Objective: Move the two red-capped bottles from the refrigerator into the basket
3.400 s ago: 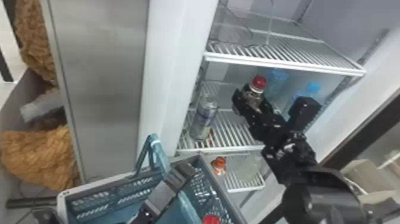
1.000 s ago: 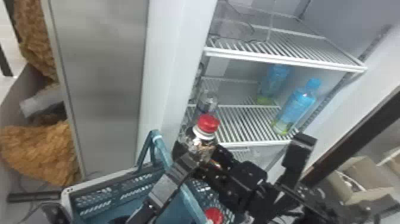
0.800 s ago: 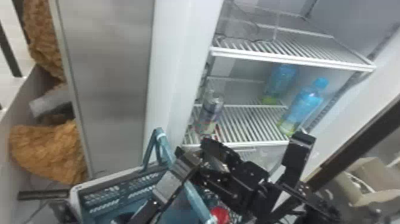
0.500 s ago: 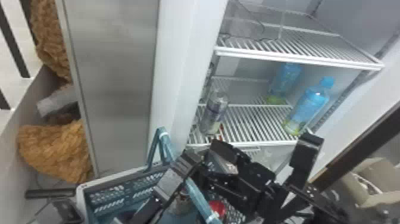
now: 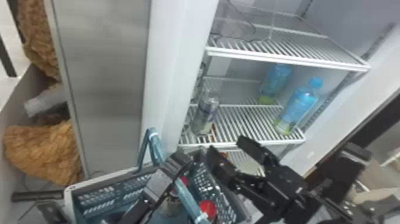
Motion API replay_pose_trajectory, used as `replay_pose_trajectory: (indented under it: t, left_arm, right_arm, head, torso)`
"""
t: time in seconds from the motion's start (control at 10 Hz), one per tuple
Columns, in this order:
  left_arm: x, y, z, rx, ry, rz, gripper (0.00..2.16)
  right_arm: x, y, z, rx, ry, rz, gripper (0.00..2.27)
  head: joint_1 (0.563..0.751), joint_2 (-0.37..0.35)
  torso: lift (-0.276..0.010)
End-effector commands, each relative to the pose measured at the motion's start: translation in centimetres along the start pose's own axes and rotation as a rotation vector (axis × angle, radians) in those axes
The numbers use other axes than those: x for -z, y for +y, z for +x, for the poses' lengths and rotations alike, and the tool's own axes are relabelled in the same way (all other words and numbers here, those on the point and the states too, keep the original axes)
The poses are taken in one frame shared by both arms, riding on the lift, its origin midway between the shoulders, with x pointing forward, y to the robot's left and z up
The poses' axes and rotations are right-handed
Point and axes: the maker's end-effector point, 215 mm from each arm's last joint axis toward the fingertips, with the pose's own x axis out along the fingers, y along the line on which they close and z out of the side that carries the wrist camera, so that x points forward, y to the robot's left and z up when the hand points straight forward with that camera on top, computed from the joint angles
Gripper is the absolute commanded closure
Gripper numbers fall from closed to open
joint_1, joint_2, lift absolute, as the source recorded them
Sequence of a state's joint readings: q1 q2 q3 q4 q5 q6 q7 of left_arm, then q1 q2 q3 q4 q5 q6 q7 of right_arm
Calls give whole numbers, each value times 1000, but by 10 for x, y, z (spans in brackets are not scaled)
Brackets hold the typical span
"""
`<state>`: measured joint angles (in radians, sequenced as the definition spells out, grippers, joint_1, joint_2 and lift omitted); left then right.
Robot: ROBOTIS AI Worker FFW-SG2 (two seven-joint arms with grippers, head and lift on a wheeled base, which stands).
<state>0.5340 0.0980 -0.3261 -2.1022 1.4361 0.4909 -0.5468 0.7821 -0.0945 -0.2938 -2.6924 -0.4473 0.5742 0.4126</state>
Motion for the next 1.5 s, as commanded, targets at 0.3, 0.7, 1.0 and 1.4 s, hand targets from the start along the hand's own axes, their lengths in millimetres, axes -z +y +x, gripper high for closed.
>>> replay_pose_trajectory:
  t: [0.3,0.7,1.0,1.4]
  left_arm:
    - [-3,0,0,-2,-6,9,1204]
    - [-14,0,-1,0,-32,21,1204]
    - [-16,2,-4,-9,-44,23,1204]
    - [-16,3,-5,-15,-39,25,1204]
  right_arm:
    - [-33,-67,-51,167,-113,-151,193]
    - [-13,-116,-101,295,-93,-196,193]
    - [12,-137,-127,327,-61,-206,193]
    - [28,-140,-133,329,-20,-192,194]
  head:
    - [695,-350]
    - [695,-350]
    - [695,-350]
    - [695,-350]
  torso:
    - [0]
    - [0]
    - [0]
    - [0]
